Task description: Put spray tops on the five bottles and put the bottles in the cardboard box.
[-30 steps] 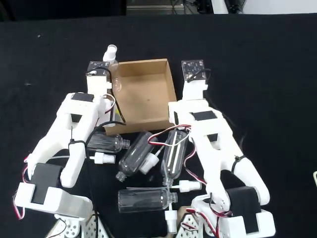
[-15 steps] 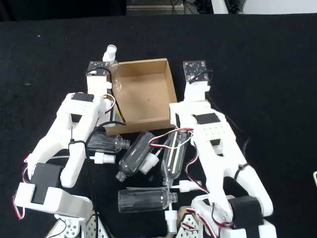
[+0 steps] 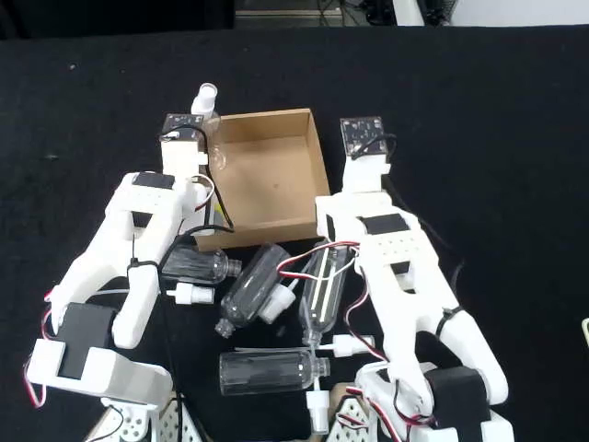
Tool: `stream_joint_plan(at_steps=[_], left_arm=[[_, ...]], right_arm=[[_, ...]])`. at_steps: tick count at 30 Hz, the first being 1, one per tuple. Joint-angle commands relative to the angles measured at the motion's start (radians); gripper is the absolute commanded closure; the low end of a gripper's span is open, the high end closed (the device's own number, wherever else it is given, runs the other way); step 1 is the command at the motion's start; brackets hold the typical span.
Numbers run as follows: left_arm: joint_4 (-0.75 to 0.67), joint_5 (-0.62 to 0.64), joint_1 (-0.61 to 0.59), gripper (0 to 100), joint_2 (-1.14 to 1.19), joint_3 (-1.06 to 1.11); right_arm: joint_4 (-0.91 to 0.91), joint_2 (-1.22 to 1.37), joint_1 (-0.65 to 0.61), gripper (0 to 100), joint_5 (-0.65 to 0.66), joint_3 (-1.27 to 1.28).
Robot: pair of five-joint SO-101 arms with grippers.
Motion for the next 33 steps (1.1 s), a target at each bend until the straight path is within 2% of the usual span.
stream_joint_plan(at_steps=[1, 20, 23, 27, 33], left_arm=[[0.009, -0.014, 0.012, 79, -0.018, -0.012], [0.009, -0.014, 0.010, 79, -0.018, -0.016], [0.015, -0.014, 0.010, 79, -0.018, -0.035], [0.101, -0.015, 0.004, 79, -0.018, -0.116], [0.199, -0.015, 0.010, 79, -0.018, -0.236]], right_arm=[[0.006, -0.042, 0.018, 98.8, -0.006, 0.007], [0.014, -0.042, 0.018, 98.2, -0.006, -0.012], [0.011, -0.042, 0.018, 90.3, -0.006, -0.039], [0.011, -0.042, 0.018, 80.1, -0.002, -0.067], [0.012, -0.044, 0.018, 79.8, -0.006, -0.125]])
